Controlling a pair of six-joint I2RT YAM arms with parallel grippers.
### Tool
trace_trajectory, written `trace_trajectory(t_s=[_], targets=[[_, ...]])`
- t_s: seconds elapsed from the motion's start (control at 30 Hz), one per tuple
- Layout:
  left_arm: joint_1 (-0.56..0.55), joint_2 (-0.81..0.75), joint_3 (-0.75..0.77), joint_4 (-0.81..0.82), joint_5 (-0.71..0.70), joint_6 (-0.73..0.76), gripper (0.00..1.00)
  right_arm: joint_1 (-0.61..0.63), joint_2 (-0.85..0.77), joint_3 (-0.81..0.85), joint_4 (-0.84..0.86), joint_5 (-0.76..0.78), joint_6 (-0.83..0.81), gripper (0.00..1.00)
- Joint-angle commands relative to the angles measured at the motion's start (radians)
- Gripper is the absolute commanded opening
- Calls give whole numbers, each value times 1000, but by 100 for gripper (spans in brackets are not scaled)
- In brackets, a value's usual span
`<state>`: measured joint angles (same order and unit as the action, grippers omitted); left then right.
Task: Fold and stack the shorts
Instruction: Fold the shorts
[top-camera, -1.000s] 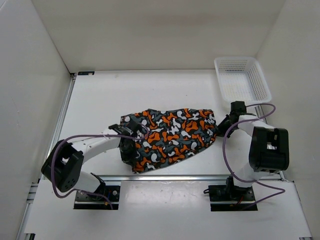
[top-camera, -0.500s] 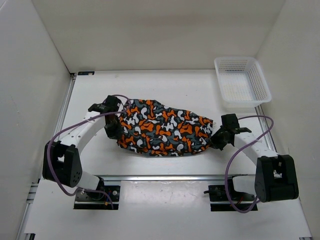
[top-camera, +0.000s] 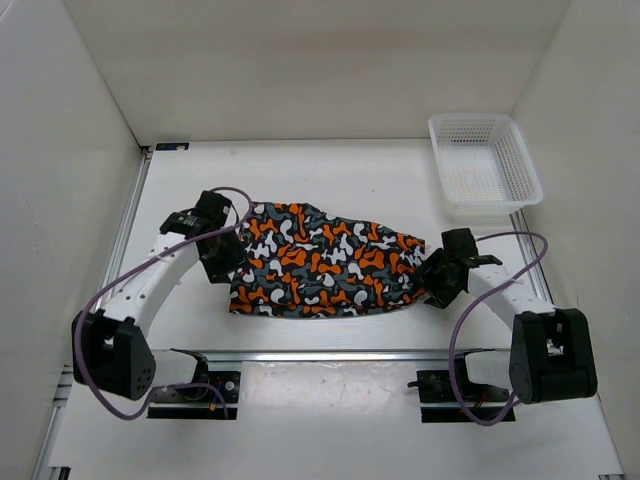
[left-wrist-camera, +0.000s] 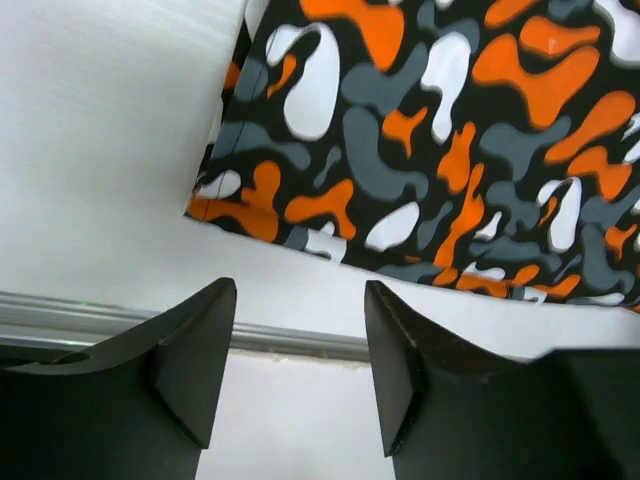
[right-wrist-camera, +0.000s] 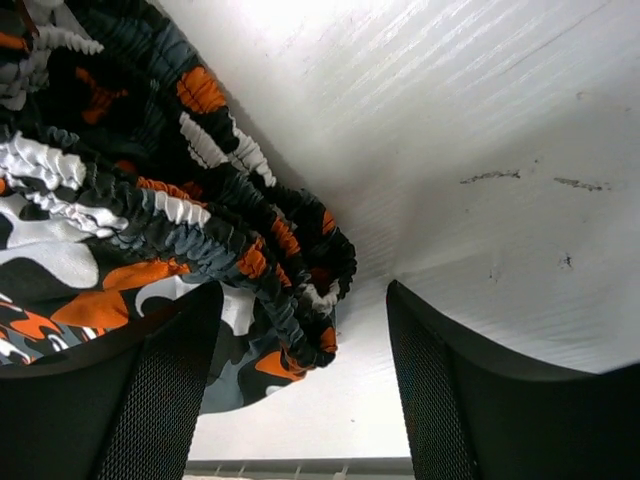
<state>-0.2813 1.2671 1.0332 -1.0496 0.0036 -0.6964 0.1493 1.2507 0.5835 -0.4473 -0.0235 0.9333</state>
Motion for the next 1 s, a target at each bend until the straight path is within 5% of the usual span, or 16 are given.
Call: trace_trajectory(t_s=[0.0,0.07,0.1,0.17,0.2,0.3,0.97], targets=[[20,81,69,81,10,-8,59,4,36,32,13,65,-14,71],[21,153,100,111,10,-8,47,4,68,41,35,82,-14,64],[31,194,141,123,10,-8,30,4,85,41,56,82,-14,60],[31,317,192,123,-14,-8,13,13,139,76,56,91,-14,48],[31,351,217,123,-14,-8,10,22,151,88,56,102,-14,28],[41,428,278,132,-53,-8,10,33,161,110,38,111,-24,0],[57,612,231,237,-40,-78,10,44,49,233,-83,283,-202,0]])
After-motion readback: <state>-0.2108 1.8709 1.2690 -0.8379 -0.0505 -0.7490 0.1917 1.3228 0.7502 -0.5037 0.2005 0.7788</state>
